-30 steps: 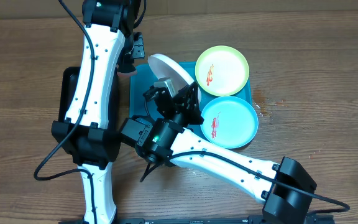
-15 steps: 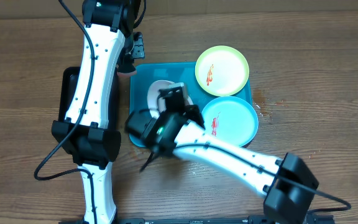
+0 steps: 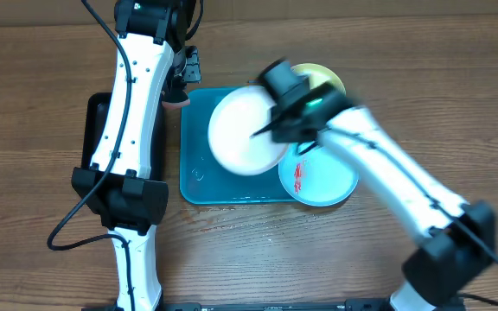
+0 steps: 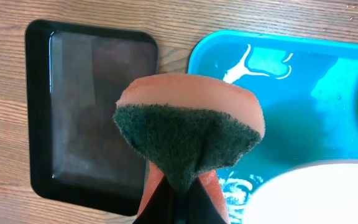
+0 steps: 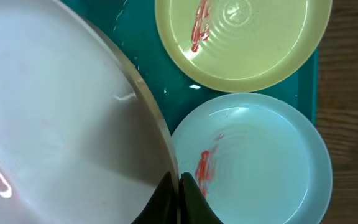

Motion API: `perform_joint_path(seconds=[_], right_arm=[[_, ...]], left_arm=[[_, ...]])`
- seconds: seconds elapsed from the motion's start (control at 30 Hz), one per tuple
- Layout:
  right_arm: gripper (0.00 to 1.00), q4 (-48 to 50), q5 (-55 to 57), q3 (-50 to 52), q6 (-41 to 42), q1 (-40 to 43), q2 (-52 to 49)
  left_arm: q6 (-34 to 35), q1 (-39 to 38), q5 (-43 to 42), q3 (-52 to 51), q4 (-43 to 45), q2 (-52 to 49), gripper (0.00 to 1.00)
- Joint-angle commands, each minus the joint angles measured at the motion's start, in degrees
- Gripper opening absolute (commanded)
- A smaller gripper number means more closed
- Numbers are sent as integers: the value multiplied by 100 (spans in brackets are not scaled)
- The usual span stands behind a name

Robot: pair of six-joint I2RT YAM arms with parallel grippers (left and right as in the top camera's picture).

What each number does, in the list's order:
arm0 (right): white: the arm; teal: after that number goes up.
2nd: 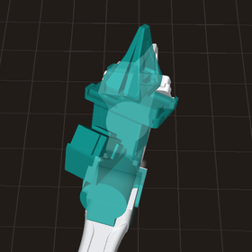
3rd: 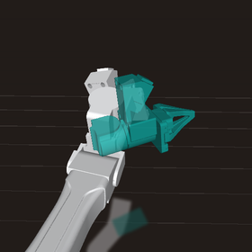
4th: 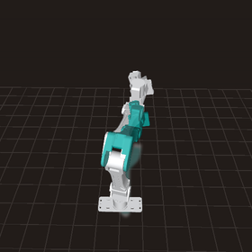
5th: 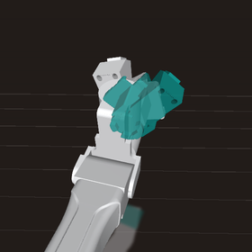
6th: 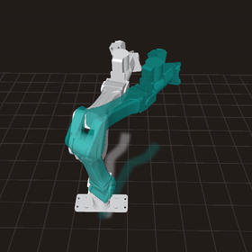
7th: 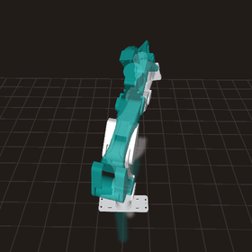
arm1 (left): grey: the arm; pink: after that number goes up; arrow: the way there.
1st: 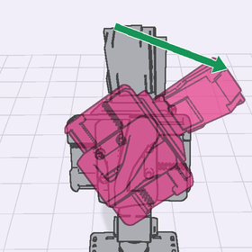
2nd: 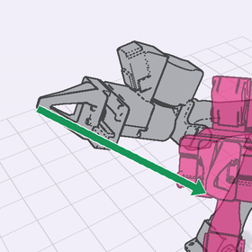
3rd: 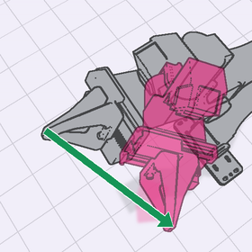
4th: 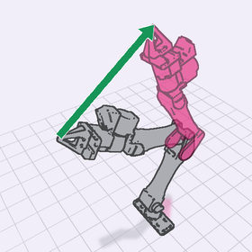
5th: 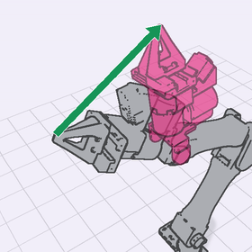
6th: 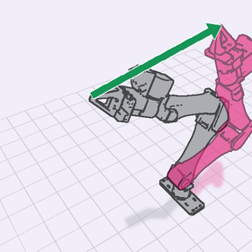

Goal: Clean dirty plates on tray and stack at the side
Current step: 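Carry the white plate right and set it on the table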

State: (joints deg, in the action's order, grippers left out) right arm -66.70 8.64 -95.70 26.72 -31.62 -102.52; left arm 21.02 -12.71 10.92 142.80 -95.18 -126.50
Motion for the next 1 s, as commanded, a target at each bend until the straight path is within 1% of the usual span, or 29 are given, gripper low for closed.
perform_joint_path(seconds=[0.0, 0.13, 0.3, 0.5, 0.6, 0.7, 0.8, 0.97], right_arm=[[4, -103, -1388, -166, -599, 868, 407], [4, -378, -2002, -160, -601, 2085, 411], [4, -492, -2068, 9, -754, 3421, 409], [4, -363, -2015, 629, -879, 4489, 409], [4, 59, -2006, 1143, -876, 4878, 409], [4, 699, -2009, 1777, -874, 5174, 409], [4, 1506, -1958, 2461, -879, 5316, 404], [4, 2516, -1683, 3276, -876, 5322, 404]], left_arm=[[-46, 11, -44, -17, -15, 57, 4], [-46, -7, -48, -17, -13, 57, 4], [-46, -9, -275, -17, 22, 50, 4], [-44, -11, -382, -20, 79, 50, 4], [-44, -13, -623, -22, 107, 50, 4], [-44, -50, -673, -22, 118, 50, 4], [-44, -109, -673, -22, 164, 50, 4], [-44, -225, -671, -22, 227, 48, 4]])
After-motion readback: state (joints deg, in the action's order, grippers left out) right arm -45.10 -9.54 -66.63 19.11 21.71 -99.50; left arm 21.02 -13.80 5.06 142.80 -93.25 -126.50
